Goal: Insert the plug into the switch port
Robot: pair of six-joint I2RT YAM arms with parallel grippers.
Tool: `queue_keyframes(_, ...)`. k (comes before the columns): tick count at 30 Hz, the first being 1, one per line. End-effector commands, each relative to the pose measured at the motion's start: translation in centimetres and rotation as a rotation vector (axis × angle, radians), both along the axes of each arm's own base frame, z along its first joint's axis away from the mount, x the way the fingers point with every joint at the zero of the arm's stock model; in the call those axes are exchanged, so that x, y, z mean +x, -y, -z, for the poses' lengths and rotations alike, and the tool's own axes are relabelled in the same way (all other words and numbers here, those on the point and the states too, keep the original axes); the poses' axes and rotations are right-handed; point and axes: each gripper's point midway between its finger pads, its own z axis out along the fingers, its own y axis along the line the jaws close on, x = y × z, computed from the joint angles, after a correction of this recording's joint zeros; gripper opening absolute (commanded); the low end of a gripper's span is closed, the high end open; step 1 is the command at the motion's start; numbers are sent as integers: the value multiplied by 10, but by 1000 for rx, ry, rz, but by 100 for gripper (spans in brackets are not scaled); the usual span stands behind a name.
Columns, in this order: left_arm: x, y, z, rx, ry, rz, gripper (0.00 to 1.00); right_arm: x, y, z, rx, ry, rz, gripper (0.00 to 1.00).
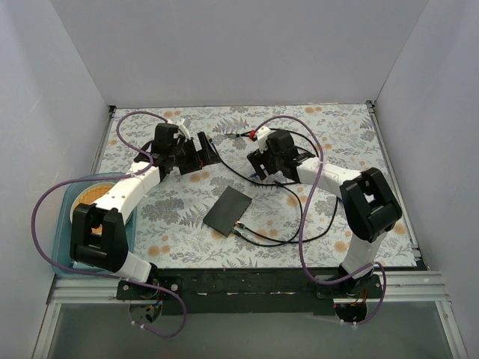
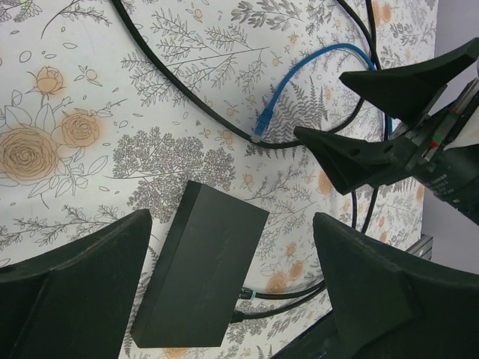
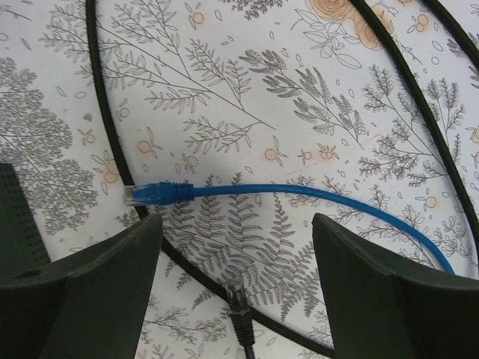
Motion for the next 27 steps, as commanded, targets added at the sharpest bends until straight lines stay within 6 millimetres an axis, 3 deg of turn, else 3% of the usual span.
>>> queue_keyframes(1,-7,5,7,-18,-9,42,89,13,-3,6,-35,40,-83,86)
queue_keyframes(8,-9,6,11,-26,-21,52,88,15,-8,20,-57,4,-155,86)
queue_keyframes(17,-10,7,14,-26,-26,62,87,32,-25,30,-60,-18,-199,83)
queue_keyframes(21,-11,7,15,-24,-26,64,87,33,-29,46,-62,-76,-234,67)
queue_keyframes(22,-11,7,15,-25,-28,65,87,32,-29,53,-65,-91,-237,55)
queue_keyframes(23,-12,7,15,-24,-27,66,87,31,-31,54,-51,-100,-251,51)
queue_keyframes(27,-13,7,13,-24,-20,67,86,34,-32,65,-50,-147,-259,38)
